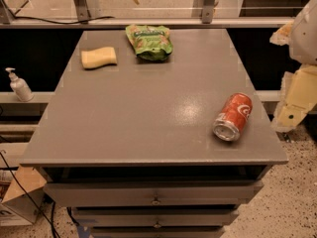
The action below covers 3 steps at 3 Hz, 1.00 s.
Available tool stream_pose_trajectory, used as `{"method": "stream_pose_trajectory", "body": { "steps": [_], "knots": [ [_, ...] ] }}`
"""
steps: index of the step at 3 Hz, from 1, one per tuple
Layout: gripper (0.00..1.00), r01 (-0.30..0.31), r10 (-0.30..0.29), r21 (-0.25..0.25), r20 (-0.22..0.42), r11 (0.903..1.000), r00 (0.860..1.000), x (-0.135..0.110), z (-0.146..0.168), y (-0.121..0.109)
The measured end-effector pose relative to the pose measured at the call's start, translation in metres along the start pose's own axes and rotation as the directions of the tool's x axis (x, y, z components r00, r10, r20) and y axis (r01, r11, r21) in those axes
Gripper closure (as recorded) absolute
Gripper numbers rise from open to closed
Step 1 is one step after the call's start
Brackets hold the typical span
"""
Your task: Pick green rice chip bag
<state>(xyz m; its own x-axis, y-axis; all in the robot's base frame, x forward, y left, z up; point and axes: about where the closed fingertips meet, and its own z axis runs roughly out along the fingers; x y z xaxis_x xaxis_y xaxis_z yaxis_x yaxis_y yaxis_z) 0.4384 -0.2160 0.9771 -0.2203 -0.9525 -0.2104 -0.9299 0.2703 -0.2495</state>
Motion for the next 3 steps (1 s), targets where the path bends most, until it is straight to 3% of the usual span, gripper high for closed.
{"method": "stream_pose_trajectory", "body": {
  "steps": [1, 2, 3],
  "knots": [
    [0.00, 0.000, 0.000, 0.003, 0.003, 1.0000, 1.000, -0.001, -0.001, 0.000],
    [0.00, 0.031, -0.031, -0.002, 0.108, 0.9995, 0.994, -0.025, 0.005, -0.002],
    [0.00, 0.071, -0.061, -0.022, 0.302, 0.9972, 0.951, -0.076, 0.021, -0.015]
  ]
}}
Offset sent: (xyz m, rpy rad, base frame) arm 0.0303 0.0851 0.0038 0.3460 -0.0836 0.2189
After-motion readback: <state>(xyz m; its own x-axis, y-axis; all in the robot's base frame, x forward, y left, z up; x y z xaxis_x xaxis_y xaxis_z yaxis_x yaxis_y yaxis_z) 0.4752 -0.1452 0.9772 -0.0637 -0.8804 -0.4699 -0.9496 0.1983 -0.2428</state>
